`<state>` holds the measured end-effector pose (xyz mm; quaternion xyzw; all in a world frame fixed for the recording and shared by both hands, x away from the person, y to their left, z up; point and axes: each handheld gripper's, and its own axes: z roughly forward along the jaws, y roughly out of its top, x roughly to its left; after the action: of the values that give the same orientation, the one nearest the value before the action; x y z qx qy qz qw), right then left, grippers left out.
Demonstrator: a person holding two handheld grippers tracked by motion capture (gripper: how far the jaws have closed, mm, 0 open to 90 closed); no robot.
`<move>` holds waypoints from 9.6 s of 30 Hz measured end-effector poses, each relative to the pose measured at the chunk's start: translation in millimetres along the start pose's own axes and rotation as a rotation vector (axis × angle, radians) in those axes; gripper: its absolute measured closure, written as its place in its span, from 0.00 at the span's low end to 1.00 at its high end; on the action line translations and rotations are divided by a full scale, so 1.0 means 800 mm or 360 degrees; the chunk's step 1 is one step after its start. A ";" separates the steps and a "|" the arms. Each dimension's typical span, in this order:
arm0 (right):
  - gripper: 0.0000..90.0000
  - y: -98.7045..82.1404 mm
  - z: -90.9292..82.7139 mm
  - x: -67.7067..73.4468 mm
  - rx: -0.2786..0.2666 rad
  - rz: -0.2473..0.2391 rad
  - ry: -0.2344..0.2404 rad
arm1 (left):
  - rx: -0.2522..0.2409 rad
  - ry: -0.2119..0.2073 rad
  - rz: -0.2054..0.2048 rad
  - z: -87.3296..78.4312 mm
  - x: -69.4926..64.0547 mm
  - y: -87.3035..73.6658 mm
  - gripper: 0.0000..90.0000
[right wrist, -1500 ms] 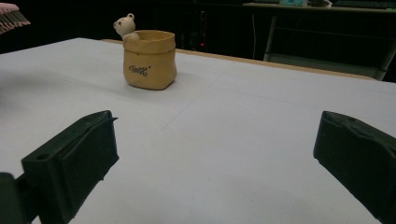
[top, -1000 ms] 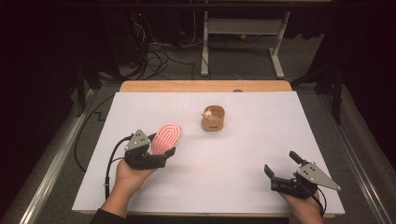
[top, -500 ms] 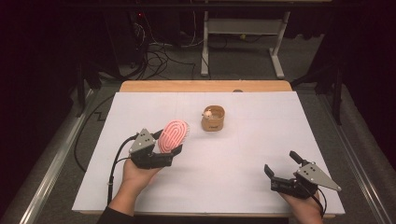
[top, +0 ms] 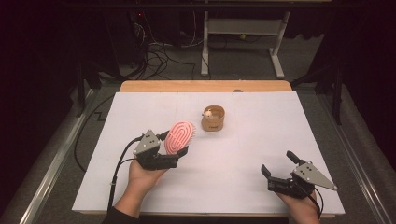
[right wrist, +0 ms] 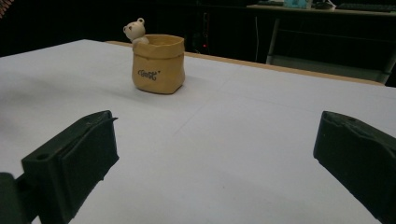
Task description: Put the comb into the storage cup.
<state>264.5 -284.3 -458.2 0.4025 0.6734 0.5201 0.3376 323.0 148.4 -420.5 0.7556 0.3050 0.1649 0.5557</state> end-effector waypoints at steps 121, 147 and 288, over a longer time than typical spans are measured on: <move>0.25 0.125 0.112 0.123 0.0049 0.0285 0.0574 | -0.0017 -0.0055 0.0220 0.051 -0.072 0.020 0.20; 0.48 0.120 0.121 0.129 0.0157 0.0466 0.0696 | -0.0033 -0.0021 0.0213 0.049 -0.075 0.020 0.20; 0.75 0.171 0.099 0.118 0.0094 0.0485 0.0693 | -0.0092 -0.0109 0.0116 0.023 -0.068 0.026 0.00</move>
<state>317.1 -147.4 -347.1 0.3876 0.6766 0.6194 0.0908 298.2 95.6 -402.0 0.7550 0.2532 0.1677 0.5811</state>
